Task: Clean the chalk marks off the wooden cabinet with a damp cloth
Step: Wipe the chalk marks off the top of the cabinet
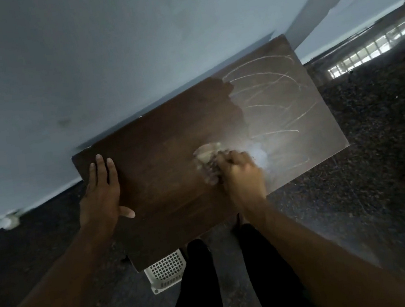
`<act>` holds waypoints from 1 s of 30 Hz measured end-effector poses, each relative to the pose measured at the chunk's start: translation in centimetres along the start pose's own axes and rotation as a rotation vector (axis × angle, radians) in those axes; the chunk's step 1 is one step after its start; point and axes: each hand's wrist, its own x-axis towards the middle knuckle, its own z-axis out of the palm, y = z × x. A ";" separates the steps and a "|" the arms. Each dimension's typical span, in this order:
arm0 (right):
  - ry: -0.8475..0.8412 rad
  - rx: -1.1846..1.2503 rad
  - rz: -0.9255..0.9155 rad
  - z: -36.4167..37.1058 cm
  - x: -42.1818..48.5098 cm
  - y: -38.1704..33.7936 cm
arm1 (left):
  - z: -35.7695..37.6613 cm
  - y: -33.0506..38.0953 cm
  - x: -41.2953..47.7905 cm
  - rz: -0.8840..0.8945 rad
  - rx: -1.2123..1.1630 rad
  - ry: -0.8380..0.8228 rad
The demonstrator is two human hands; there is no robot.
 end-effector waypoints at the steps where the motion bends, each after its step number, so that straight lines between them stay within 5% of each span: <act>1: -0.025 0.004 -0.087 0.5 -1.1 -0.5 | 0.3 0.1 -0.2 -0.004 -0.014 0.012; 8: -0.136 -0.074 -0.374 -1.2 -5.5 7.6 | 1.0 4.1 -1.2 0.013 -0.245 0.050; 17: -0.066 -0.018 -0.021 -1.8 0.8 5.1 | 1.8 11.7 -0.8 -0.138 -0.265 -0.027; 25: -0.094 -0.050 -0.368 -2.6 -4.8 11.4 | 2.3 11.8 -0.7 -0.126 -0.256 -0.026; 30: -0.027 -0.088 -0.052 -5.6 -1.0 16.9 | 2.1 12.0 -0.6 -0.126 -0.233 -0.053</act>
